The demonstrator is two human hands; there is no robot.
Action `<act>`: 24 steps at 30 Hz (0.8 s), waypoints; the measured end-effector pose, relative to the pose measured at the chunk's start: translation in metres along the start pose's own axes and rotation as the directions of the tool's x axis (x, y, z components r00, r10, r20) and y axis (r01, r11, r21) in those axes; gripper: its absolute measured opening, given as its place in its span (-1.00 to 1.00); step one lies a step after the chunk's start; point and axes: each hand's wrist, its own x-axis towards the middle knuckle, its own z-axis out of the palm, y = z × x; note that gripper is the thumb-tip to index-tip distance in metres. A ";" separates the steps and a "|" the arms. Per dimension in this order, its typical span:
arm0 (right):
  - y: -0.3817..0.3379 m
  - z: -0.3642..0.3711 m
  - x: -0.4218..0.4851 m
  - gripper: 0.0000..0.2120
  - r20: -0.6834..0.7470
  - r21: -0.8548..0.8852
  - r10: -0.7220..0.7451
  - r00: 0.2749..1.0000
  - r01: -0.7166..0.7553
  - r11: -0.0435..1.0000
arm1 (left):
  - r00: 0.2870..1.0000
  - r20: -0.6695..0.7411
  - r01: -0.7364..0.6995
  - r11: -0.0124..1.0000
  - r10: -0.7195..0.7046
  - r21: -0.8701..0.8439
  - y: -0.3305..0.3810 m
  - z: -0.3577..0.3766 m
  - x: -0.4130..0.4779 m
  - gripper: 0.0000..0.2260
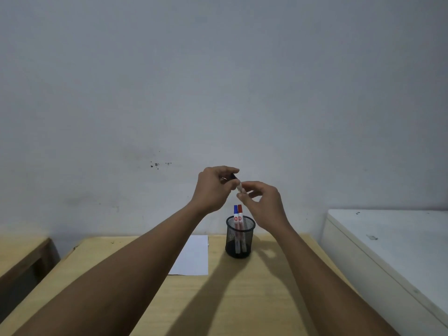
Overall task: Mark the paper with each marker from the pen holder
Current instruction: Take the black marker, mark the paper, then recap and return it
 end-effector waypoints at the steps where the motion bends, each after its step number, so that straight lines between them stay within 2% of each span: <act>1: 0.002 0.000 0.004 -0.83 0.005 -0.023 -0.013 1.000 0.013 1.000 | 1.000 -0.005 0.009 1.000 -0.010 -0.023 -0.002 0.004 0.004 -0.72; 3: 0.010 0.002 0.013 -0.81 -0.009 -0.031 -0.016 1.000 0.016 0.999 | 1.000 -0.018 0.008 0.999 -0.009 -0.034 -0.008 0.012 0.011 -0.69; 5: 0.019 0.002 0.021 -0.68 -0.024 -0.022 0.009 1.000 -0.009 1.000 | 1.000 -0.019 0.001 0.998 0.001 0.067 -0.021 0.019 0.015 -0.66; 8: 0.037 0.007 0.028 -0.41 0.015 -0.081 0.017 1.000 -0.015 0.997 | 0.993 0.114 0.002 0.942 -0.042 0.336 -0.051 0.028 0.014 -0.62; 10: 0.050 0.014 0.032 -0.33 0.030 -0.127 0.024 0.999 -0.020 0.992 | 0.966 0.233 -0.014 0.880 -0.110 0.474 -0.072 0.034 0.009 -0.51; 14: 0.074 0.031 0.040 -0.37 0.047 -0.212 0.082 0.995 -0.070 0.975 | 0.884 0.414 -0.117 0.752 -0.219 0.648 -0.097 0.046 0.002 -0.20; 20: 0.099 0.041 0.044 -0.48 0.134 -0.353 0.154 0.979 -0.098 0.931 | 0.851 0.468 -0.139 0.759 -0.236 0.636 -0.118 0.057 0.003 -0.26; 24: 0.111 0.049 0.043 -0.55 0.168 -0.368 0.179 0.969 -0.107 0.924 | 0.843 0.482 -0.133 0.775 -0.240 0.618 -0.122 0.060 0.004 -0.29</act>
